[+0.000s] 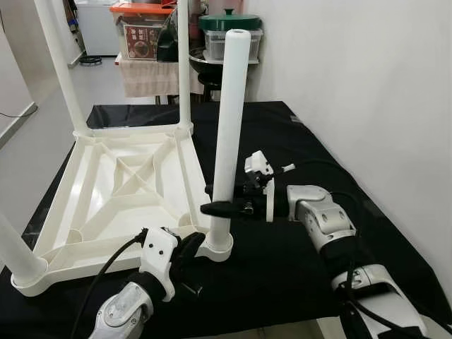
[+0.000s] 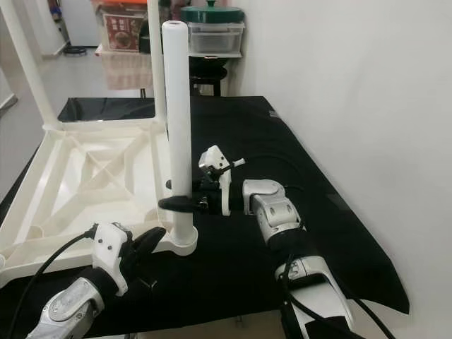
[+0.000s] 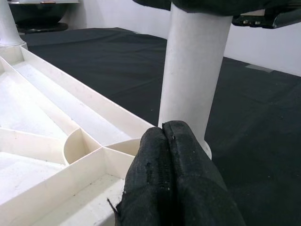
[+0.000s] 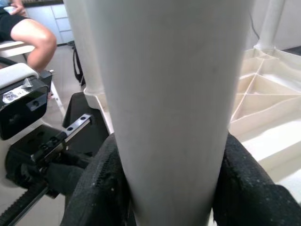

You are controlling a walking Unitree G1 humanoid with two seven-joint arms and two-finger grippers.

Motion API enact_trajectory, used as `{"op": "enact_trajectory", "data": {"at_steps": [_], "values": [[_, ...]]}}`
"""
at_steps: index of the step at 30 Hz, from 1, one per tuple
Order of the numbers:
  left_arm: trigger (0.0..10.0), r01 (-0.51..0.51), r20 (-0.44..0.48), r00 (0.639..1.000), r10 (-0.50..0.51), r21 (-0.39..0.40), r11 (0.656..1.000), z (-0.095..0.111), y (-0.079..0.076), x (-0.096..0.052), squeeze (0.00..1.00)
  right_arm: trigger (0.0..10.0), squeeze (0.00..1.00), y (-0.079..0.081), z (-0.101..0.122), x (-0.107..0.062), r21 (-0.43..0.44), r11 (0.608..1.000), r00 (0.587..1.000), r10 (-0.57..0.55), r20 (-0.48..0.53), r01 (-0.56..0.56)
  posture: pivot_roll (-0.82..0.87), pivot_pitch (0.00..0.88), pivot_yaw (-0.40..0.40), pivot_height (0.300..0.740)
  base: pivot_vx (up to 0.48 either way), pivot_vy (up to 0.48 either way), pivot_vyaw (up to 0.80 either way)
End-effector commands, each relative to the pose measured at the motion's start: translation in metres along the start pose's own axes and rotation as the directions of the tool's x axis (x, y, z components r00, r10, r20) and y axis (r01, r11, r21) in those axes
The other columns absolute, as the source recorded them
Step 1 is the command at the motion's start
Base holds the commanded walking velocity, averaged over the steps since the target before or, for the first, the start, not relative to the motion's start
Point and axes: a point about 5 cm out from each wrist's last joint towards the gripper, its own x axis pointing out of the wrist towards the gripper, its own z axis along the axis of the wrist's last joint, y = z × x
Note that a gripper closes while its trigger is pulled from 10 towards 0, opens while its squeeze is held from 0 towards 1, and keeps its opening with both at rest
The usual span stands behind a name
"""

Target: Building children table

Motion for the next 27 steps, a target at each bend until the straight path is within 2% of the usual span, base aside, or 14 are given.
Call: {"op": "enact_trajectory", "data": {"at_steps": [1, 10, 11, 12, 13, 14, 15, 16, 18, 19, 20, 21, 23, 27], "values": [[10.0, 0.002, -0.005, 1.0, -0.002, 0.005, 1.0, -0.001, -0.002, -0.001, 0.0, 0.0, 0.0, 0.001, -0.003, -0.003, 0.015, 1.0, 0.999, 0.022, 0.03, -0.022, 0.05, 0.0, -0.069, 0.74, 0.0, 0.0, 0.0], [10.0, 0.004, -0.005, 1.0, -0.004, 0.004, 1.0, 0.0, 0.0, -0.002, 0.0, 0.0, 0.0, 0.006, -0.008, -0.019, -0.014, 0.99, 0.99, -0.137, 0.045, 0.138, 0.04, 0.0, -0.058, 0.74, 0.0, 0.0, 0.0], [10.0, 0.004, -0.006, 1.0, -0.004, 0.004, 1.0, 0.0, 0.001, -0.003, 0.0, 0.0, 0.0, 0.013, -0.014, -0.016, 0.0, 0.976, 0.976, -0.217, 0.025, 0.217, 0.03, 0.0, -0.063, 0.74, 0.0, 0.0, 0.0], [10.0, 0.004, -0.007, 1.0, -0.003, 0.006, 1.0, 0.0, 0.003, -0.005, 0.0, 0.0, 0.0, 0.014, -0.024, -0.007, 0.029, 0.857, 0.858, -0.514, -0.002, 0.514, 0.03, 0.0, -0.065, 0.74, 0.0, 0.0, 0.0], [10.0, 0.004, -0.007, 1.0, -0.003, 0.006, 1.0, 0.0, 0.003, -0.005, 0.0, 0.0, 0.0, 0.014, -0.024, -0.007, 0.029, 0.857, 0.858, -0.514, -0.002, 0.514, 0.03, 0.0, -0.065, 0.74, 0.0, 0.0, 0.0], [10.0, 0.003, -0.008, 1.0, -0.003, 0.007, 1.0, 0.001, 0.004, -0.006, 0.0, 0.0, 0.0, 0.015, -0.03, -0.006, 0.045, 0.705, 0.706, -0.707, -0.028, 0.708, 0.03, 0.0, -0.06, 0.74, 0.0, 0.0, 0.0], [10.0, 0.003, -0.008, 1.0, -0.003, 0.007, 1.0, 0.001, 0.004, -0.006, 0.0, 0.0, 0.0, 0.015, -0.03, -0.006, 0.045, 0.705, 0.706, -0.707, -0.028, 0.708, 0.03, 0.0, -0.06, 0.74, 0.0, 0.0, 0.0], [10.0, 0.003, -0.009, 1.0, -0.003, 0.007, 1.0, 0.001, 0.005, -0.006, 0.0, 0.0, 0.0, 0.031, -0.046, -0.006, 0.07, 0.549, 0.553, -0.829, -0.084, 0.833, 0.03, 0.0, -0.054, 0.74, 0.0, 0.0, 0.0], [10.0, 0.003, -0.009, 1.0, -0.003, 0.007, 1.0, 0.001, 0.005, -0.006, 0.0, 0.0, 0.0, 0.031, -0.046, -0.006, 0.07, 0.549, 0.553, -0.829, -0.084, 0.833, 0.03, 0.0, -0.054, 0.74, 0.0, 0.0, 0.0], [10.0, 0.021, -0.022, 1.0, -0.02, 0.017, 1.0, 0.0, 0.006, -0.006, 0.0, 0.0, 0.0, 0.043, -0.05, 0.012, 0.004, 0.603, 0.6, -0.793, -0.107, 0.798, 0.05, 0.0, -0.059, 0.74, 0.0, 0.0, 0.0], [10.0, 0.021, -0.022, 1.0, -0.02, 0.017, 1.0, 0.0, 0.006, -0.006, 0.0, 0.0, 0.0, 0.043, -0.05, 0.012, 0.004, 0.603, 0.6, -0.793, -0.107, 0.798, 0.05, 0.0, -0.059, 0.74, 0.0, 0.0, 0.0], [10.0, 0.032, -0.028, 0.999, -0.032, 0.022, 0.999, -0.001, 0.006, -0.006, 0.0, 0.0, 0.0, 0.046, -0.052, 0.018, -0.012, 0.644, 0.638, -0.761, -0.12, 0.765, 0.06, 0.0, -0.059, 0.74, 0.0, 0.0, 0.0], [10.0, 0.031, -0.03, 0.999, -0.03, 0.022, 0.999, -0.002, 0.006, -0.006, 0.0, 0.0, 0.0, 0.046, -0.052, 0.024, -0.026, 0.676, 0.669, -0.733, -0.12, 0.736, 0.05, 0.0, -0.053, 0.74, 0.0, 0.0, 0.0], [10.0, 0.008, -0.025, 1.0, -0.008, 0.021, 1.0, -0.002, 0.007, -0.006, 0.0, 0.0, 0.0, 0.046, -0.052, 0.025, -0.022, 0.685, 0.678, -0.724, -0.122, 0.728, 0.04, 0.0, -0.043, 0.74, 0.0, 0.0, 0.0]]}}
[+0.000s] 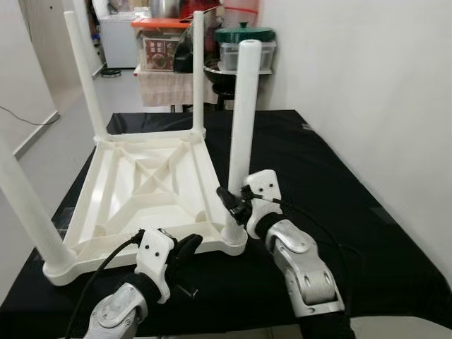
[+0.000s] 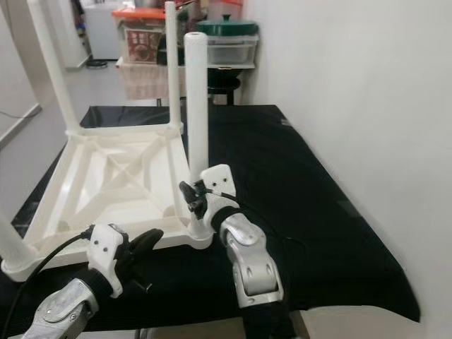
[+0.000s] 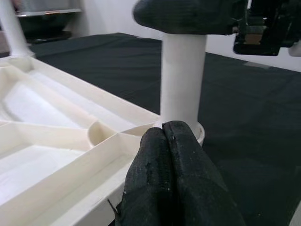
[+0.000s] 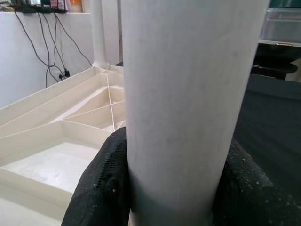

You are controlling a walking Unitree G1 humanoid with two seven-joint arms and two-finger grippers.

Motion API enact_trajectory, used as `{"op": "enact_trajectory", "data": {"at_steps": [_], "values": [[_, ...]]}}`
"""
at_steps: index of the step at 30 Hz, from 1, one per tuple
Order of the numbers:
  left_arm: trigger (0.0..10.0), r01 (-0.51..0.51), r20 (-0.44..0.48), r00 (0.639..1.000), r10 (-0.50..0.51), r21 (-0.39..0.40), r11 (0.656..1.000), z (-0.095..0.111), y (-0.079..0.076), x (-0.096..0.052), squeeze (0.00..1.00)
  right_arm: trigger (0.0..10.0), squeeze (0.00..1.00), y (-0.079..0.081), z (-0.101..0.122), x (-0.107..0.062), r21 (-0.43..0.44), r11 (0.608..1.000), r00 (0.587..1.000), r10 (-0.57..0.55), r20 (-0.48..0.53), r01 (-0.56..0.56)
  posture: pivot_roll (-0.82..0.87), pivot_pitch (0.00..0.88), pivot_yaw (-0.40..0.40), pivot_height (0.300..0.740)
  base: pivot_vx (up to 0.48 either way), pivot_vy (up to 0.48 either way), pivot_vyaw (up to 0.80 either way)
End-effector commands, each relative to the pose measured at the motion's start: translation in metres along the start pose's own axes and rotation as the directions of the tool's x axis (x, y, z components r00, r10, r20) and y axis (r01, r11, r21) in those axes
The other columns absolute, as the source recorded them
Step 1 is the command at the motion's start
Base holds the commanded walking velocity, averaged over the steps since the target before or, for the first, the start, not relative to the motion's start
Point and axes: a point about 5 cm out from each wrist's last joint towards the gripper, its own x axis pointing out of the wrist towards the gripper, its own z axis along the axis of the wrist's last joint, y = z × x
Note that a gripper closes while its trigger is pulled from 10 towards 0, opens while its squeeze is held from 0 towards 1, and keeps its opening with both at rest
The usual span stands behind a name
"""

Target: Building children table

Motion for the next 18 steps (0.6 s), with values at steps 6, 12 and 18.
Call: {"op": "enact_trajectory", "data": {"at_steps": [6, 12, 18], "values": [[10.0, -0.006, -0.016, 1.0, 0.006, 0.004, 1.0, -0.003, 0.002, -0.001, 0.0, 10.0, 1.0, 0.012, -0.02, -0.005, 0.117, 0.989, 0.992, 0.104, -0.072, -0.095, 0.05, 0.0, -0.03, 0.74, 0.0, 0.0, 0.0], [10.0, -0.032, -0.017, 0.999, 0.032, 0.004, 0.999, -0.002, 0.008, -0.005, 0.0, 10.0, 1.0, 0.021, -0.013, -0.012, 0.143, 0.973, 0.981, 0.19, -0.03, -0.183, 0.05, 0.0, -0.031, 0.74, 0.0, 0.0, 0.0], [10.0, -0.108, -0.026, 0.994, 0.108, -0.004, 0.994, -0.003, 0.016, -0.013, 0.0, 10.0, 1.0, 0.015, -0.018, -0.032, 0.09, 0.952, 0.953, 0.298, -0.048, -0.293, 0.04, 0.0, -0.029, 0.74, 0.0, 0.0, 0.0]]}}
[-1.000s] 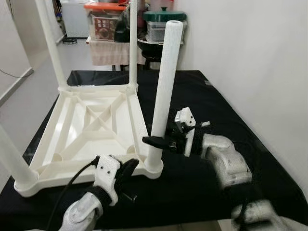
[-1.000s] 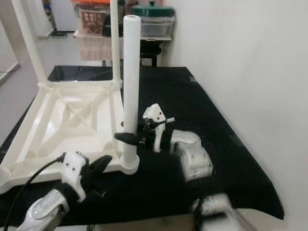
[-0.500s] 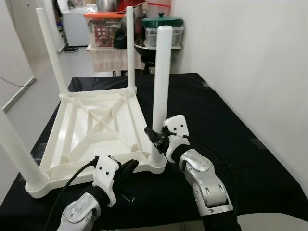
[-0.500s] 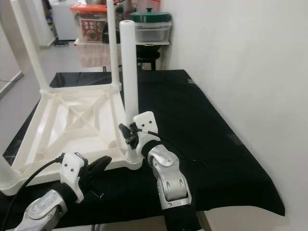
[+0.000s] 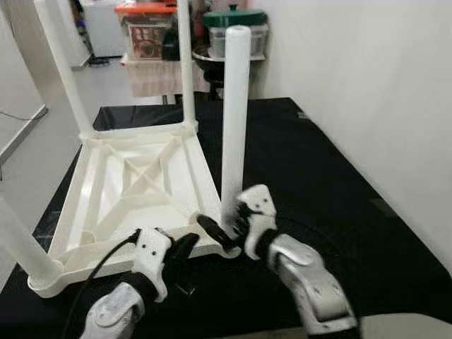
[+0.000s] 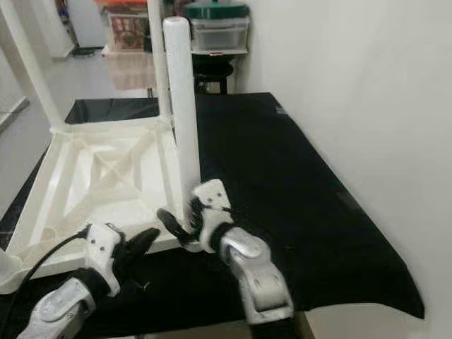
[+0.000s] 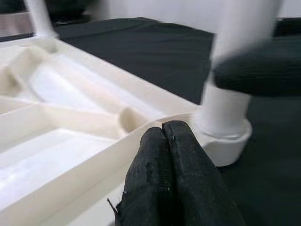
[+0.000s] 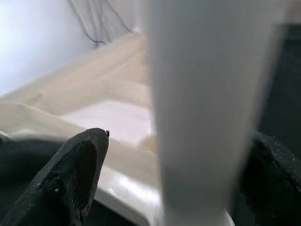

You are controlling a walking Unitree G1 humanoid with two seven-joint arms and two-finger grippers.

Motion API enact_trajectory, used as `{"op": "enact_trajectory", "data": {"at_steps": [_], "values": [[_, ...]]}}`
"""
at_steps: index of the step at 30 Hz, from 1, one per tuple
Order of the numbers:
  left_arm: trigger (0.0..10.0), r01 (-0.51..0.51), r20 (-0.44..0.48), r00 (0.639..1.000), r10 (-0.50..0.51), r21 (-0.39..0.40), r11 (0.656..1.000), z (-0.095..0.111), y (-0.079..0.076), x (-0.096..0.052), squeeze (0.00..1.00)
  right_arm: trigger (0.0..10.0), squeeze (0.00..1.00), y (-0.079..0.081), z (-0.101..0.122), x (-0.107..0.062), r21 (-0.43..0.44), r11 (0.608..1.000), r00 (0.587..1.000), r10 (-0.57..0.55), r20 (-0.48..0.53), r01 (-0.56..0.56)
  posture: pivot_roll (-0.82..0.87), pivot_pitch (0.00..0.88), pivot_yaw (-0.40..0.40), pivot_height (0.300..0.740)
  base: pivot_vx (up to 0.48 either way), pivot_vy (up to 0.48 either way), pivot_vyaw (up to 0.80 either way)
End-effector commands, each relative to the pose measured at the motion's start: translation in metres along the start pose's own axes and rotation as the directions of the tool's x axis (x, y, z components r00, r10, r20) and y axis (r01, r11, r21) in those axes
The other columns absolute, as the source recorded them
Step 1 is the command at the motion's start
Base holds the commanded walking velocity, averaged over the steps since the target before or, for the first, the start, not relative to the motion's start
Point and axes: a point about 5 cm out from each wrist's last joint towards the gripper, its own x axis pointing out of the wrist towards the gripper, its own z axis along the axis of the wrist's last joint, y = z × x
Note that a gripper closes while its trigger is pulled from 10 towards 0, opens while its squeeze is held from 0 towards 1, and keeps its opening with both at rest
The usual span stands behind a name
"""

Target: Building children table

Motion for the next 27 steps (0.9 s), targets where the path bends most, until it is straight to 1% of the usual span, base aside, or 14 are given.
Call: {"op": "enact_trajectory", "data": {"at_steps": [1, 2, 4, 6, 7, 8, 9, 11, 13, 15, 19, 21, 24, 27], "values": [[10.0, -0.06, -0.022, 0.998, 0.06, -0.015, 0.998, -0.002, 0.007, -0.009, 0.0, 10.0, 0.0, 0.007, -0.004, -0.013, -0.028, 0.991, 0.991, 0.134, -0.021, -0.135, 0.04, 0.0, -0.03, 0.74, 0.0, 0.0, 0.0], [10.0, -0.1, -0.037, 0.994, 0.099, -0.02, 0.995, -0.004, 0.011, -0.014, 0.0, 10.0, 0.0, 0.005, -0.008, -0.024, -0.044, 0.983, 0.983, 0.178, -0.047, -0.18, 0.04, 0.0, -0.03, 0.74, 0.0, 0.0, 0.0], [10.0, -0.1, -0.037, 0.994, 0.099, -0.02, 0.995, -0.004, 0.011, -0.014, 0.0, 10.0, 0.0, 0.005, -0.008, -0.024, -0.044, 0.983, 0.983, 0.178, -0.047, -0.18, 0.04, 0.0, -0.03, 0.74, 0.0, 0.0, 0.0], [10.0, -0.178, -0.074, 0.982, 0.176, -0.014, 0.984, -0.008, 0.017, -0.025, 0.0, 10.0, 0.0, -0.007, -0.013, -0.036, -0.062, 0.978, 0.977, 0.194, -0.085, -0.2, 0.05, 0.0, -0.027, 0.74, 0.0, 0.0, 0.0], [10.0, -0.178, -0.074, 0.982, 0.176, -0.014, 0.984, -0.008, 0.017, -0.025, 0.0, 10.0, 0.0, -0.007, -0.013, -0.036, -0.062, 0.978, 0.977, 0.194, -0.085, -0.2, 0.05, 0.0, -0.027, 0.74, 0.0, 0.0, 0.0], [10.0, -0.254, -0.101, 0.961, 0.259, 0.06, 0.965, -0.011, 0.024, -0.033, 0.0, 10.0, 0.0, -0.022, -0.01, -0.035, -0.066, 0.989, 0.988, 0.131, -0.081, -0.136, 0.06, 0.0, -0.027, 0.74, 0.0, 0.0, 0.0], [10.0, -0.254, -0.101, 0.961, 0.259, 0.06, 0.965, -0.011, 0.024, -0.033, 0.0, 10.0, 0.0, -0.022, -0.01, -0.035, -0.066, 0.989, 0.988, 0.131, -0.081, -0.136, 0.06, 0.0, -0.027, 0.74, 0.0, 0.0, 0.0], [10.0, -0.292, -0.118, 0.945, 0.305, 0.115, 0.95, -0.014, 0.029, -0.037, 0.0, 10.0, 0.0, -0.029, -0.007, -0.032, -0.062, 0.994, 0.994, 0.09, -0.069, -0.094, 0.06, 0.0, -0.03, 0.74, 0.0, 0.0, 0.0], [10.0, -0.311, -0.142, 0.933, 0.33, 0.138, 0.94, -0.017, 0.031, -0.041, 0.0, 10.0, 0.0, -0.031, -0.005, -0.029, -0.066, 0.995, 0.995, 0.076, -0.063, -0.08, 0.06, 0.0, -0.029, 0.74, 0.0, 0.0, 0.0], [10.0, -0.314, -0.16, 0.928, 0.337, 0.151, 0.937, -0.019, 0.032, -0.042, 0.0, 10.0, 0.0, -0.031, -0.004, -0.027, -0.062, 0.996, 0.996, 0.065, -0.058, -0.069, 0.07, 0.0, -0.031, 0.74, 0.0, 0.156, 0.0], [10.0, -0.322, -0.182, 0.922, 0.343, 0.134, 0.937, -0.021, 0.032, -0.045, 0.0, 10.0, 0.0, -0.031, -0.004, -0.025, -0.067, 0.995, 0.996, 0.066, -0.061, -0.07, 0.07, 0.0, -0.03, 0.74, 0.0, 0.48, 0.0], [10.0, -0.305, -0.188, 0.927, 0.325, 0.131, 0.943, -0.021, 0.031, -0.045, 0.0, 10.0, 0.0, -0.03, -0.004, -0.024, -0.069, 0.995, 0.996, 0.07, -0.063, -0.074, 0.07, 0.0, -0.029, 0.74, 0.0, 0.48, 0.0], [10.0, -0.217, -0.211, 0.948, 0.239, 0.124, 0.968, -0.022, 0.024, -0.048, 0.0, 10.0, 0.0, -0.031, -0.006, -0.02, -0.072, 0.995, 0.996, 0.068, -0.066, -0.072, 0.07, 0.0, -0.029, 0.74, 0.0, 0.48, 0.0], [10.0, -0.194, -0.22, 0.951, 0.217, 0.121, 0.973, -0.022, 0.021, -0.048, 0.0, 10.0, 0.0, -0.032, -0.006, -0.019, -0.073, 0.995, 0.996, 0.065, -0.066, -0.07, 0.07, 0.0, -0.029, 0.74, 0.0, 0.48, 0.0]]}}
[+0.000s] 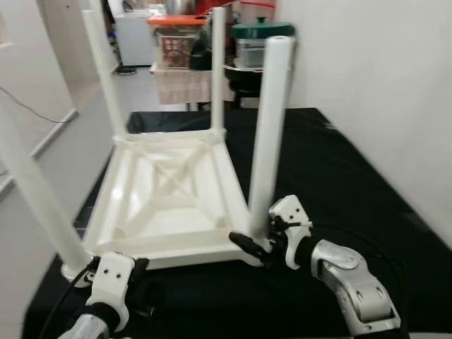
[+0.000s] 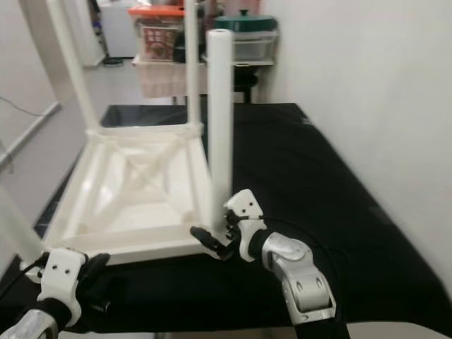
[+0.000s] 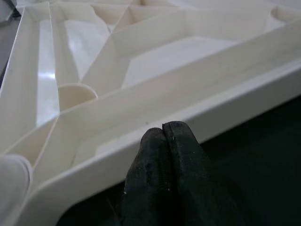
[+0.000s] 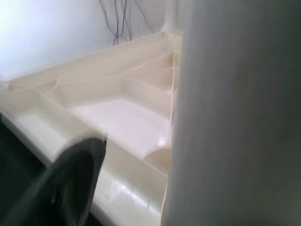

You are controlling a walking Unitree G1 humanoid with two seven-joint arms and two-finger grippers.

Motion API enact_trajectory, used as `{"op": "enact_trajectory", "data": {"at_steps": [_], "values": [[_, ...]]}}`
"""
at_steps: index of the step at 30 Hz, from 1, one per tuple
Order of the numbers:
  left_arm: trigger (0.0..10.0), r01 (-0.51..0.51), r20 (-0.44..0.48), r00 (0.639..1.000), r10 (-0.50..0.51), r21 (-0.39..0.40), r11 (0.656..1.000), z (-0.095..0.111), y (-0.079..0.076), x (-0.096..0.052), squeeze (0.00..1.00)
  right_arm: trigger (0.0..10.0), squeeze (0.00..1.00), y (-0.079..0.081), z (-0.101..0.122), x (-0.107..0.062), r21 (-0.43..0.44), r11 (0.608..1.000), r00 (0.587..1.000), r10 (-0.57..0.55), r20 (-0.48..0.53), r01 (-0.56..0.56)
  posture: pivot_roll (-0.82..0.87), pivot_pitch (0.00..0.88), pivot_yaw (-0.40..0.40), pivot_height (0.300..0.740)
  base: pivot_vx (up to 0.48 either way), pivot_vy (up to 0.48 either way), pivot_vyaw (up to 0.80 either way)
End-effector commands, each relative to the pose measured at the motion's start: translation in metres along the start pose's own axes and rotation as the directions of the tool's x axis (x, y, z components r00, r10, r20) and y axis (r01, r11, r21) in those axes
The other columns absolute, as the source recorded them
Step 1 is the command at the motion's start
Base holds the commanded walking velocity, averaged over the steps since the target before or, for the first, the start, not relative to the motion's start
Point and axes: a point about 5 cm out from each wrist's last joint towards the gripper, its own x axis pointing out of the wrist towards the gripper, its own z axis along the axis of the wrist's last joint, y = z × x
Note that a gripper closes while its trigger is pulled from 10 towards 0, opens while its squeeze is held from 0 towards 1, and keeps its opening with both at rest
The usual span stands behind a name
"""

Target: Building children table

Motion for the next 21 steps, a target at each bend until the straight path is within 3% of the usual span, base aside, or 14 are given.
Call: {"op": "enact_trajectory", "data": {"at_steps": [1, 5, 12, 21], "values": [[10.0, 0.027, 0.006, 1.0, -0.027, 0.003, 1.0, 0.003, -0.003, 0.001, 0.0, 10.0, 0.0, 0.008, -0.002, 0.007, 0.005, 0.999, 0.999, 0.043, -0.007, -0.043, 0.07, 0.0, -0.029, 0.74, 0.0, 0.48, 0.0], [10.0, 0.093, -0.007, 0.996, -0.094, -0.018, 0.995, 0.002, -0.005, -0.003, 0.0, 10.0, 0.0, 0.008, -0.003, 0.008, 0.003, 0.999, 0.999, 0.036, -0.014, -0.036, 0.08, 0.0, -0.024, 0.74, 0.0, 0.48, 0.0], [10.0, 0.101, -0.025, 0.995, -0.102, -0.017, 0.995, -0.001, -0.004, -0.005, 0.0, 10.0, 0.0, 0.009, -0.005, 0.01, -0.007, 0.999, 0.999, 0.037, -0.024, -0.037, 0.08, 0.0, -0.026, 0.74, 0.0, 0.48, 0.0], [10.0, 0.011, -0.053, 0.999, -0.012, -0.006, 1.0, -0.008, 0.002, -0.012, 0.0, 10.0, 0.0, 0.007, -0.008, 0.013, -0.028, 0.999, 0.999, 0.018, -0.047, -0.019, 0.08, 0.0, -0.025, 0.74, 0.0, 0.0, 0.0]]}}
